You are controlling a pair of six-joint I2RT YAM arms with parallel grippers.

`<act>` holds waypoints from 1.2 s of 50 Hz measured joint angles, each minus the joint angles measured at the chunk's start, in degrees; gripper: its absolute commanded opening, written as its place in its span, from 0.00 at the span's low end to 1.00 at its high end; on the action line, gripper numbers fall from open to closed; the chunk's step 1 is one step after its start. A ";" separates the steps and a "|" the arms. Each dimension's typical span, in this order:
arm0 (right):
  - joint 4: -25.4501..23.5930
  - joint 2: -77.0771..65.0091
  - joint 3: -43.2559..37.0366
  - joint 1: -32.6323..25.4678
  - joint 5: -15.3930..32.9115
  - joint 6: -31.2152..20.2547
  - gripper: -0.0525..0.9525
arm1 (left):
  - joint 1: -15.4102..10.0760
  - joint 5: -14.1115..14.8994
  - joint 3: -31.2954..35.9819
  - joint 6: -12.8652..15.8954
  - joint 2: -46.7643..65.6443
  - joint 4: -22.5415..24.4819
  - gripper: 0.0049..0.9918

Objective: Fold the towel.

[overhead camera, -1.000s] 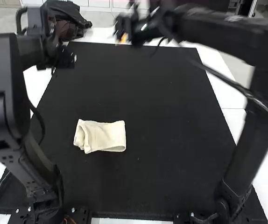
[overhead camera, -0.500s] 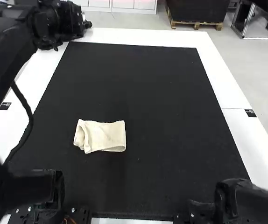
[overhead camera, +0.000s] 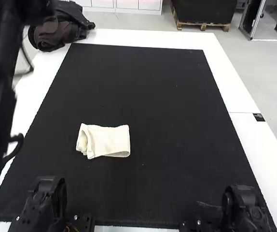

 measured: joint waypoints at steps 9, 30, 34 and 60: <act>-1.31 -7.32 -2.64 -0.13 6.36 -4.00 0.97 | 0.00 -1.99 -9.79 2.45 -16.15 1.40 0.97; 23.50 -7.19 -34.73 -0.22 21.88 -20.09 0.97 | 0.81 -3.13 -30.67 5.18 -16.79 21.97 0.97; 31.32 -7.06 -45.90 -0.22 26.97 -24.00 0.97 | 0.81 -2.91 -36.28 5.86 -16.79 24.24 0.97; 13.40 -6.88 -52.94 -0.22 26.43 -19.58 0.97 | 0.81 -12.52 -48.30 8.22 -16.70 9.84 0.97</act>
